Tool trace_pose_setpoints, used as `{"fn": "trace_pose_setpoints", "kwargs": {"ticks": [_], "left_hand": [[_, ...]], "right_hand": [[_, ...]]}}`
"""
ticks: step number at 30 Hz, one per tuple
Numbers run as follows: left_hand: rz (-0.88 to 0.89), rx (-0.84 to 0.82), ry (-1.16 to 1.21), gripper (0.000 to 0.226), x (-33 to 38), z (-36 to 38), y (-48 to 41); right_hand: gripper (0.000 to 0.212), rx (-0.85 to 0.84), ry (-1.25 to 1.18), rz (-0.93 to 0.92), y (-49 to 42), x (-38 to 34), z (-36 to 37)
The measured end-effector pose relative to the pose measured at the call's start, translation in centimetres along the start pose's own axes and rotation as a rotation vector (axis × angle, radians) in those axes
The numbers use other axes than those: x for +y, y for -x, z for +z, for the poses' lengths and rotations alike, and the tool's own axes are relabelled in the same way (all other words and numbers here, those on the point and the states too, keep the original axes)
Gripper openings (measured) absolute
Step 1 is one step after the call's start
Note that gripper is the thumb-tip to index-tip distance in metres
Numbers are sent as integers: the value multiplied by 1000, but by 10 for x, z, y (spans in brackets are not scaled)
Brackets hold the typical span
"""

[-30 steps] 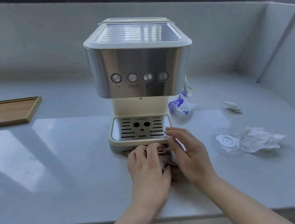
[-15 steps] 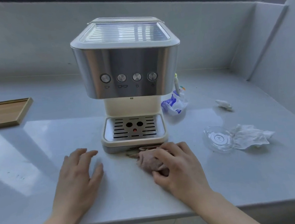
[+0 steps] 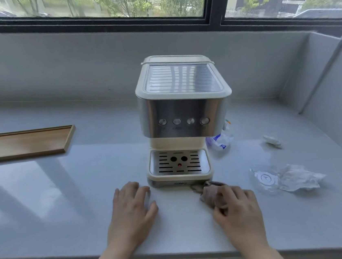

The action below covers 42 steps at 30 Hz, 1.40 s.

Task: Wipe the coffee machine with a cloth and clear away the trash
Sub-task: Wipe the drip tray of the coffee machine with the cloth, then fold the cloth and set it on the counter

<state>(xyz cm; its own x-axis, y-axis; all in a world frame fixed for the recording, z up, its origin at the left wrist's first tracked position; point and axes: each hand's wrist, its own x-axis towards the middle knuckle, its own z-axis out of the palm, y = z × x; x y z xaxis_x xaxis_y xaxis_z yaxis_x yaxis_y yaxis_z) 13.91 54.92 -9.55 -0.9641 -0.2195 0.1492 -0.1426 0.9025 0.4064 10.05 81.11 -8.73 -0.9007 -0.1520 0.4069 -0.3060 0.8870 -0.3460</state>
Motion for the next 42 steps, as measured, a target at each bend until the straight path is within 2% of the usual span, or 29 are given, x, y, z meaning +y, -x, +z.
{"fn": "trace_pose_setpoints", "kwargs": {"ticks": [4, 7, 9, 11, 15, 17, 21, 28, 34, 42], "left_hand": [[65, -4, 221, 53, 0, -8, 4], [122, -151, 494, 64, -9, -23, 6], [200, -295, 502, 75, -22, -36, 5], [245, -378, 420, 76, -39, -50, 3], [212, -435, 410, 50, -79, -88, 4], [157, -423, 468, 46, -99, -108, 4], [77, -338, 522, 55, -138, -152, -3], [80, -256, 445, 53, -195, -204, -27], [-6, -217, 403, 49, -223, -199, -39], [-41, -246, 341, 50, -242, -164, -34]], "right_hand": [[52, -74, -84, -66, 13, -44, 3], [47, -184, -153, -136, 14, -80, 12], [44, -290, -238, -157, 7, -103, 20], [44, -429, -332, -160, -2, -129, 24], [43, -567, -456, -185, -18, -179, 28], [42, -580, -464, -224, -25, -205, 32], [39, -577, -467, -287, -48, -263, 42], [38, -550, -432, -410, -81, -337, 67], [36, -591, -399, -418, -93, -366, 91], [43, -676, -327, -315, -76, -357, 119]]}}
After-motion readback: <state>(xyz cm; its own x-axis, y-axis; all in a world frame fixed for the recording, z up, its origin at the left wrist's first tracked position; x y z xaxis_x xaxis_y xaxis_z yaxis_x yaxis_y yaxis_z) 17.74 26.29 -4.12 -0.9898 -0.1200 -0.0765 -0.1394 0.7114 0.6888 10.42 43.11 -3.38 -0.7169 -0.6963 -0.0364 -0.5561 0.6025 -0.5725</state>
